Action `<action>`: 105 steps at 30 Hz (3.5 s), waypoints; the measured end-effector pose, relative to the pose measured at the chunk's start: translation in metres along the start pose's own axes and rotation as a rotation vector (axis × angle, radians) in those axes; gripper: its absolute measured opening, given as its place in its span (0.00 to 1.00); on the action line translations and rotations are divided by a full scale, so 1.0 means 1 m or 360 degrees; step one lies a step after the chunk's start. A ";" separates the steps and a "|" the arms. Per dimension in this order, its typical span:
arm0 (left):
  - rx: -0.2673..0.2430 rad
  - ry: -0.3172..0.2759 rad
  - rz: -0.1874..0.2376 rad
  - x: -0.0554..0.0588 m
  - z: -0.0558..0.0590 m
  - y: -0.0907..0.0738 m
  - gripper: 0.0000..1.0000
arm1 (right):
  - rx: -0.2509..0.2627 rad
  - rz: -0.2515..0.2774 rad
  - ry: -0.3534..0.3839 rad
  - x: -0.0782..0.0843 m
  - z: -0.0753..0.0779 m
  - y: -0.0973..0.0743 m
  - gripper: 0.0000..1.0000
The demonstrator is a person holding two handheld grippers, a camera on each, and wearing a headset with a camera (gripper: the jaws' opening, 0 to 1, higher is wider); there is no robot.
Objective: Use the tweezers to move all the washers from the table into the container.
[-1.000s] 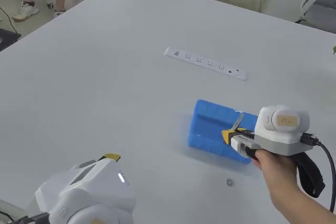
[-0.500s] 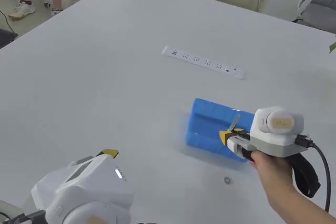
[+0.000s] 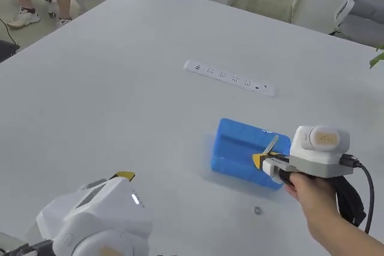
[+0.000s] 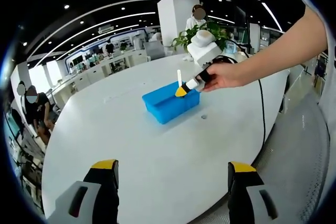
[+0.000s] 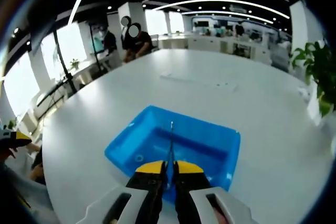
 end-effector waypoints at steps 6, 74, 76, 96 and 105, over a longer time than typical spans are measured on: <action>-0.0010 0.0010 0.0001 0.000 0.000 -0.002 0.87 | 0.0005 0.0047 -0.0013 -0.004 -0.002 -0.012 0.04; 0.0036 0.0067 -0.0030 -0.001 0.006 0.001 0.86 | 0.0014 0.0029 0.0030 0.058 -0.005 -0.047 0.03; 0.0035 0.0067 -0.0027 -0.002 0.006 0.001 0.86 | 0.0020 0.0034 0.0018 0.057 -0.005 -0.047 0.03; 0.0044 0.0094 -0.0029 -0.003 0.008 0.002 0.85 | 0.0018 0.0047 -0.0003 0.060 0.000 -0.046 0.03; 0.0048 0.0093 -0.0024 -0.003 0.008 0.003 0.85 | 0.0029 0.0007 -0.0022 0.059 -0.001 -0.045 0.03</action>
Point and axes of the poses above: the centre of the closed fingertips' face, and the gripper's own axes: y roughly forward along the fingers, z roughly to its right, x roughly out of its underside, the point moved 2 cm from there along -y, roughly backward along the fingers, and after that the axes turned 15 degrees about y, right-handed, at the moved point
